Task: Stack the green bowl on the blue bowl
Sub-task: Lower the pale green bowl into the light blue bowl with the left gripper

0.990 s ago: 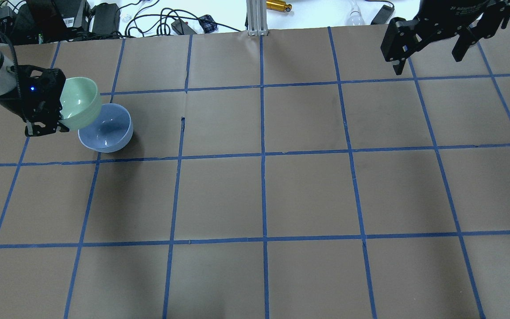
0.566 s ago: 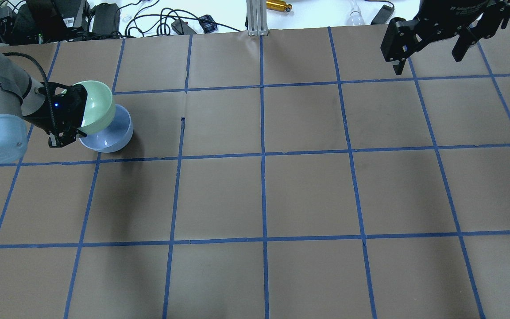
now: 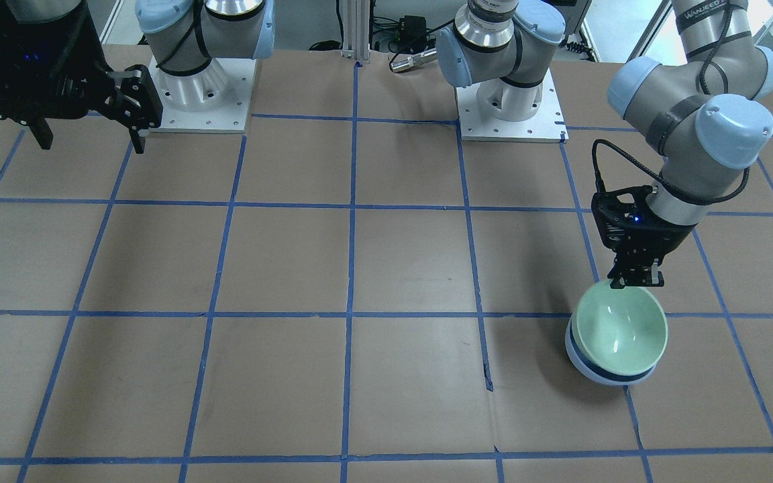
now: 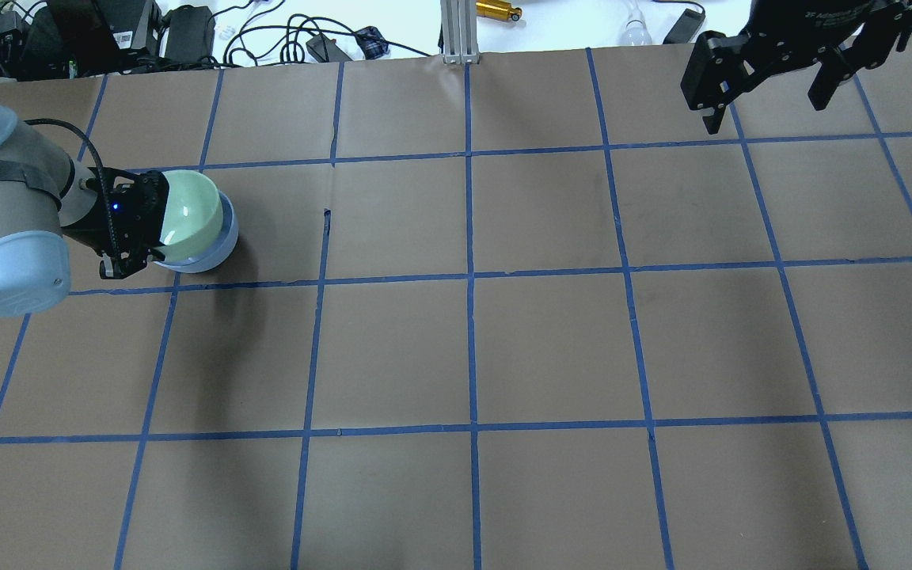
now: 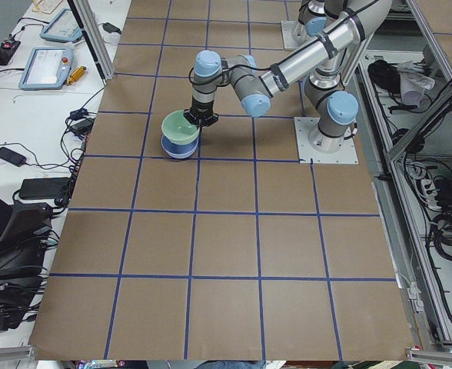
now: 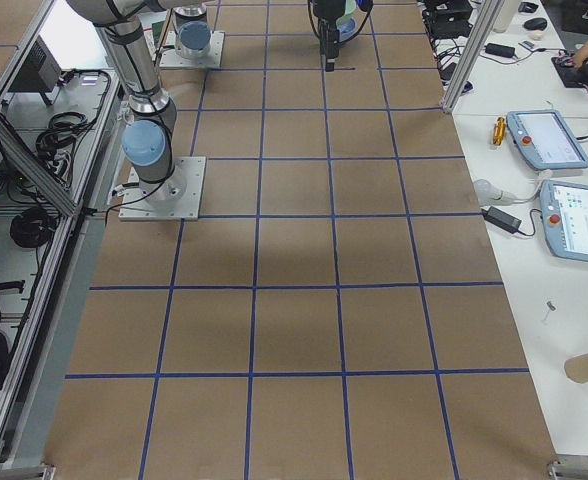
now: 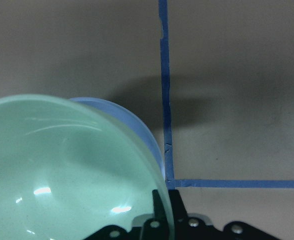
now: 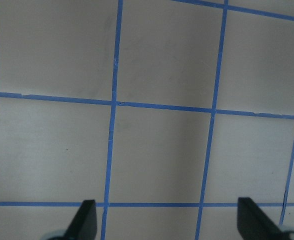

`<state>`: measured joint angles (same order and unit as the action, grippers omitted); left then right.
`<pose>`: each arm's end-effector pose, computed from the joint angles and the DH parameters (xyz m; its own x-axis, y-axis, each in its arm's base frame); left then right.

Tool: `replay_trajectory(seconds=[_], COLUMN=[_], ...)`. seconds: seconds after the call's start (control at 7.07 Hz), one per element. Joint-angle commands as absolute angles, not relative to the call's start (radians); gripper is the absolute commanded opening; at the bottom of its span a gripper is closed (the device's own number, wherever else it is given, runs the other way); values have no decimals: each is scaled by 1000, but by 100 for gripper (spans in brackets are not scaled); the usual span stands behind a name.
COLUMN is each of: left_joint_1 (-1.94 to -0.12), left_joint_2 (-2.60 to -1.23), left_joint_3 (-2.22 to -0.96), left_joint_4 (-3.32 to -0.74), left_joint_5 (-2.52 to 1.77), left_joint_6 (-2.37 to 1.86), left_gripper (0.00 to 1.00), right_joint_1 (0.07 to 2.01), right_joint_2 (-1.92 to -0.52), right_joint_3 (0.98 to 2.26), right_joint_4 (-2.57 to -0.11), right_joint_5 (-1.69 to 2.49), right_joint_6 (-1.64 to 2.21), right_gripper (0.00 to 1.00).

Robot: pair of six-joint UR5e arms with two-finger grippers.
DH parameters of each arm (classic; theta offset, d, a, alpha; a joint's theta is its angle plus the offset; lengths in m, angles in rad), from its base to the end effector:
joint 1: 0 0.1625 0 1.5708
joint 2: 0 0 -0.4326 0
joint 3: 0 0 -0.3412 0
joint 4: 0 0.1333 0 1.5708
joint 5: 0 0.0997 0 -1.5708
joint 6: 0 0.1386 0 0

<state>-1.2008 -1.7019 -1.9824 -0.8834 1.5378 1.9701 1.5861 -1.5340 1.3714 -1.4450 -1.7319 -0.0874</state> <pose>0.0405 -0.4856 0.2925 0.0333 0.9888 -0.1455 0.9992 -0.0298 0.0260 0.1181 -0.4555 0.5170 -0.9819 -0.0964 0.1629 -0.1014 0.9946 -0.0227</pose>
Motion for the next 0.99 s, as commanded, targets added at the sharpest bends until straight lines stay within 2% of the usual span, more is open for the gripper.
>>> replay_trajectory(seconds=[0.0,0.14,0.57,0.85], left_joint_1=[-1201,-1206,-1274,-1351], left_joint_2=[-1706,-1701,-1629,-1577], left_joint_3=[-1973,-1959,-1922,-1796], left_joint_4=[-874,-885,-937,-1189], left_joint_5=[1536,1537,1502,1505], left_joint_6=[1956,1915,1726,1475], left_gripper=[85,92,92,91], right_joint_1=[1586,1586,1586,1586], right_joint_2=[-1534,-1534,-1534,-1534], right_joint_3=[1371,1371,1371,1371], right_joint_4=[-1445,-1445,-1445,-1445], right_joint_5=[-1732,-1732,-1732,-1732], right_joint_6=[-87,-87,-87,-87], right_gripper=[100,100,100,100])
